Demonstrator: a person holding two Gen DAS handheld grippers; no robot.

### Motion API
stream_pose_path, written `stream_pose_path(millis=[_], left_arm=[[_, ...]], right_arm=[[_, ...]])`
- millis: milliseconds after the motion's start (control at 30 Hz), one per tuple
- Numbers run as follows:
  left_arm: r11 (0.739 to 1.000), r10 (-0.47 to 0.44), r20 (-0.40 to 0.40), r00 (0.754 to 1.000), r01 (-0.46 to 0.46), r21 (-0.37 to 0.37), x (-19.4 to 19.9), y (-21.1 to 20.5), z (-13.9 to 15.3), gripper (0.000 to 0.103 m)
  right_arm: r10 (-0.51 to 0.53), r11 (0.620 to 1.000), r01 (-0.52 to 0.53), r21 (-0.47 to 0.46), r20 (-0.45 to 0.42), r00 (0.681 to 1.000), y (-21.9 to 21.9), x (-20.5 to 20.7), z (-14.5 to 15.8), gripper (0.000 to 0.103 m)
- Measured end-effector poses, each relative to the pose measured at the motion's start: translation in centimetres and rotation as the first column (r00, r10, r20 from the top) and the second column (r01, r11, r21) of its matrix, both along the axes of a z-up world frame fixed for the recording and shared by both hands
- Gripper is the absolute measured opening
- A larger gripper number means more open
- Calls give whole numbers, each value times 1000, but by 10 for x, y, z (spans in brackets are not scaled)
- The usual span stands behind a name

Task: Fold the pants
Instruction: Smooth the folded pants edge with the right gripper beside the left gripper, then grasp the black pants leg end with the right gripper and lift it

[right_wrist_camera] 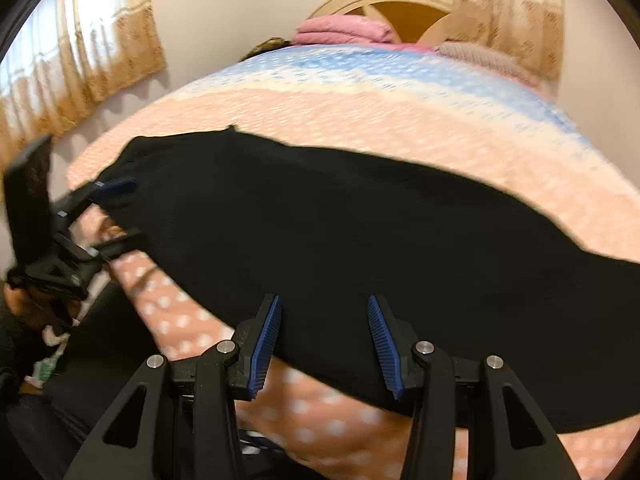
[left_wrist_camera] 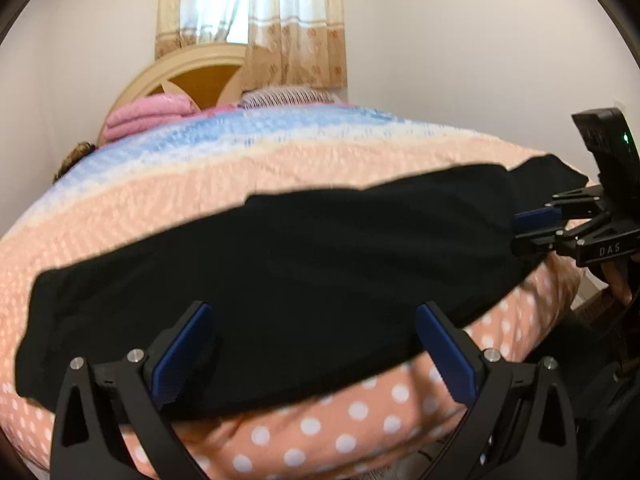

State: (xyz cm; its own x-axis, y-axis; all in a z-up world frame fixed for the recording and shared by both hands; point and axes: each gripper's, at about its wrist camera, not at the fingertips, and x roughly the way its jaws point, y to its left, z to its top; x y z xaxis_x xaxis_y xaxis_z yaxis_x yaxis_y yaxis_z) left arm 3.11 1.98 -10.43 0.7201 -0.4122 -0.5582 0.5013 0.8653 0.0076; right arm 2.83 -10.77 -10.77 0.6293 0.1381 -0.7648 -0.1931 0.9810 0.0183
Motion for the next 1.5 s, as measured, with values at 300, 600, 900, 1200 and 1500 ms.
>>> stream_pose_path(millis=[300, 600, 900, 1200, 1500], left_arm=[[999, 34, -59, 998, -33, 19, 22, -16, -15, 103], [999, 51, -77, 996, -49, 19, 21, -18, -20, 103], [984, 180, 18, 984, -180, -3, 24, 26, 2, 103], [890, 454, 2, 891, -454, -43, 40, 115, -4, 103], [858, 512, 6, 859, -512, 36, 47, 124, -31, 103]], right_arm=[[-185, 980, 182, -78, -41, 982, -60, 5, -15, 55], [-153, 987, 152, -50, -6, 988, -66, 0, -15, 62], [-377, 922, 362, 138, 94, 922, -168, -46, 34, 62], [-709, 642, 622, 447, 39, 704, -324, -135, 48, 62], [-703, 534, 611, 584, -93, 705, -357, -145, 23, 61]])
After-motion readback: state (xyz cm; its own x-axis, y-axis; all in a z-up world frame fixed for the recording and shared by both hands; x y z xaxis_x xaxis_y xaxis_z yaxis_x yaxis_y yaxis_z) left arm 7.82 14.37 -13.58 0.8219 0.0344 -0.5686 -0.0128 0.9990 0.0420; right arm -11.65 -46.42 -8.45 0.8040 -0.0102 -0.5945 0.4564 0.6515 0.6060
